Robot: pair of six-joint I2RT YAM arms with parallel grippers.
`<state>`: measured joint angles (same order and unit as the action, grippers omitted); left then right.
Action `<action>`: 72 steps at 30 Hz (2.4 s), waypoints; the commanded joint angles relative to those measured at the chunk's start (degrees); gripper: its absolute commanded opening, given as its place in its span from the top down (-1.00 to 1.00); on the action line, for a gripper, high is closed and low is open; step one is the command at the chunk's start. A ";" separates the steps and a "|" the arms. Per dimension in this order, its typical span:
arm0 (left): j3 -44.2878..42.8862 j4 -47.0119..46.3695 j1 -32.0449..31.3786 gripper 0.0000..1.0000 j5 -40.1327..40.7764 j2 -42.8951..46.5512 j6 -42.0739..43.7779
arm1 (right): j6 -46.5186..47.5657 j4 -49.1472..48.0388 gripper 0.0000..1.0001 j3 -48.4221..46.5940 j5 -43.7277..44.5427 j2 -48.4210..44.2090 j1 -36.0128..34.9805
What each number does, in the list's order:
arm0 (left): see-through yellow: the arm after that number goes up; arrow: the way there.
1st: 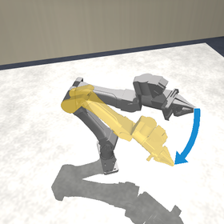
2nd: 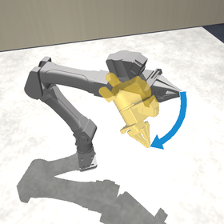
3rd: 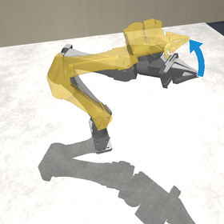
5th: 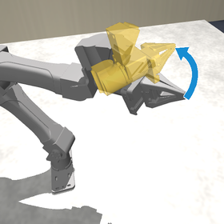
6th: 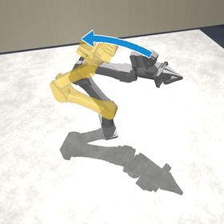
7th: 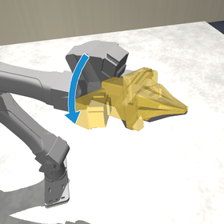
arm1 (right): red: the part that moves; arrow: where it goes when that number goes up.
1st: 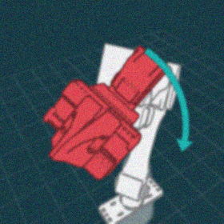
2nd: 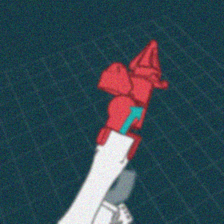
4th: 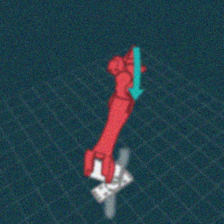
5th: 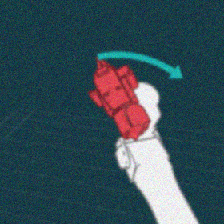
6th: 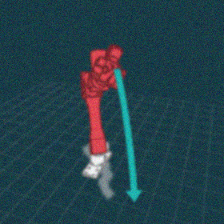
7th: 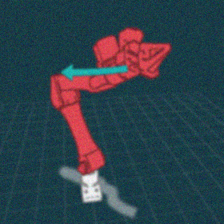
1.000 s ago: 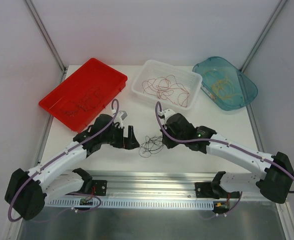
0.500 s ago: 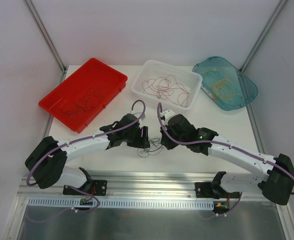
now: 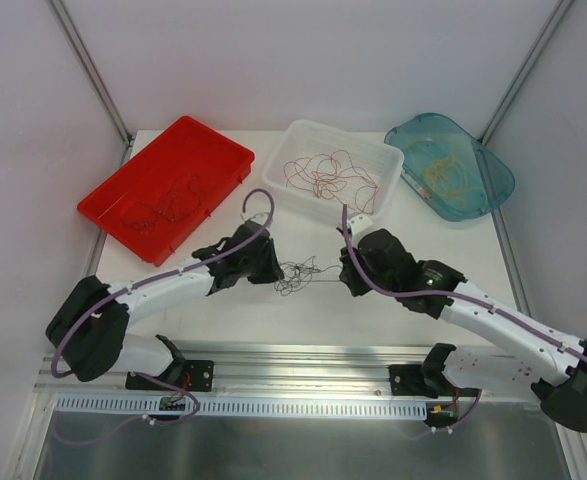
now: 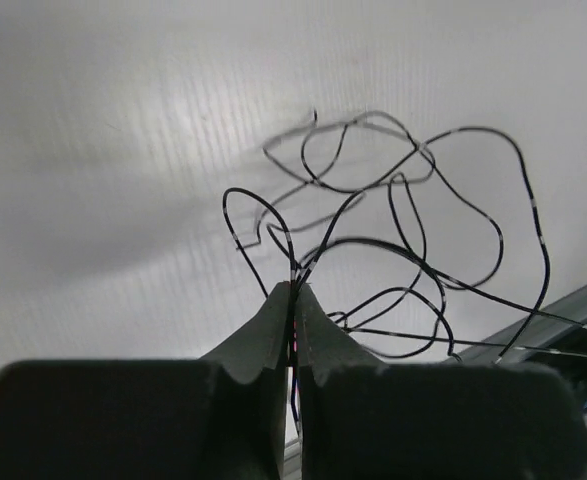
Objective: Untangle the cables
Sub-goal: Untie the cable.
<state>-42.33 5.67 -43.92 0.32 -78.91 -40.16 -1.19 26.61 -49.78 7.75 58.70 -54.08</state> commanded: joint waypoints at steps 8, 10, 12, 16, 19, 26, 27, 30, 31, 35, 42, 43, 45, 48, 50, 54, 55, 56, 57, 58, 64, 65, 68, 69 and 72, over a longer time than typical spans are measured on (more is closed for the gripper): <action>5.59 9.88 14.12 0.86 13.39 19.48 -1.50 | -1.18 14.69 0.99 -3.56 11.94 -16.67 15.05; 6.20 10.67 14.30 0.85 14.18 21.07 -1.41 | -0.13 15.92 0.99 -5.23 11.94 -17.56 16.73; 7.16 10.94 14.39 0.81 15.85 23.36 -1.50 | 0.22 16.80 0.99 -7.42 11.76 -17.48 17.26; 9.54 11.11 14.57 0.72 16.47 27.75 -1.50 | -0.12 17.86 0.99 -7.97 11.24 -15.99 17.61; 11.03 11.46 14.65 0.66 17.17 30.22 -0.36 | -1.00 17.51 0.99 -7.17 10.45 -15.63 17.70; 12.44 16.12 15.97 0.91 19.99 29.44 -2.02 | 0.48 19.35 0.99 -14.54 8.25 -16.42 17.70; 12.53 16.65 16.32 0.95 20.07 28.82 -2.20 | 1.53 19.96 0.99 -16.21 8.94 -16.42 17.79; 11.75 16.74 17.11 1.00 18.67 26.89 -2.90 | 5.83 22.16 0.99 -23.94 9.22 -16.07 17.70; 11.39 16.57 17.11 0.96 17.71 26.71 -2.90 | 6.63 22.60 0.99 -25.44 8.43 -15.90 17.79; 9.81 10.69 16.94 0.26 6.94 25.31 1.56 | 7.78 22.70 0.99 -28.80 2.64 -13.79 17.79; 9.37 -2.50 9.85 -0.98 -6.02 22.93 13.51 | 5.76 17.96 0.99 -25.37 -7.12 -11.24 17.79; 9.19 -3.81 8.25 -0.98 -6.64 22.41 17.36 | 5.76 17.78 0.99 -25.54 -7.22 -10.97 17.70; 9.02 -8.02 5.96 -0.98 -9.78 21.61 20.90 | 6.02 17.16 0.99 -25.63 -11.68 -10.45 17.79; 8.49 -11.72 2.71 -0.98 -14.02 20.03 26.53 | 6.29 16.81 0.99 -26.07 -15.29 -9.66 17.79; 7.18 -12.09 1.04 -0.98 -17.53 18.36 31.44 | 6.46 16.63 0.99 -26.68 -17.23 -9.04 17.70; 4.63 -12.00 -1.16 -0.98 -22.46 15.37 39.18 | 6.82 16.19 0.99 -27.04 -22.24 -8.69 17.70; 4.19 -12.00 -1.43 -0.98 -23.34 14.41 41.63 | 6.73 16.02 0.99 -27.12 -22.95 -8.60 17.61; 3.14 -11.91 -1.95 -0.97 -25.69 13.79 42.44 | 6.73 15.93 0.99 -27.30 -23.39 -8.69 17.70; 2.69 -12.00 -2.22 -0.93 -27.02 13.27 43.14 | 6.64 15.84 0.99 -27.39 -24.44 -8.69 17.61; 2.17 -12.00 -2.48 -0.91 -28.25 12.04 44.46 | 6.47 15.75 0.99 -27.48 -24.71 -8.51 17.52; -1.26 -11.91 -4.59 -0.62 -37.83 5.63 45.26 | 6.46 15.93 0.99 -28.44 -25.24 -8.95 17.61; -1.88 -11.83 -4.94 -0.61 -38.89 4.92 45.26 | 6.46 15.93 0.99 -28.53 -25.15 -9.04 17.52; -1.88 -11.91 -7.05 -0.61 -39.70 3.16 45.61 | 6.55 16.28 0.99 -28.53 -24.10 -9.30 17.61; -1.80 -11.91 -7.66 -0.61 -38.82 2.80 45.79 | 6.47 16.37 0.99 -28.53 -24.27 -9.39 17.61; -2.14 -11.83 -9.07 -0.63 -37.50 1.22 46.31 | 5.94 16.02 0.99 -28.53 -25.15 -9.39 17.61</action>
<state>-42.30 -4.38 -51.88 -34.65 -76.82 3.55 4.73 45.21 -75.94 -15.79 49.95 -36.58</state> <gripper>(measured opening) 0.813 0.015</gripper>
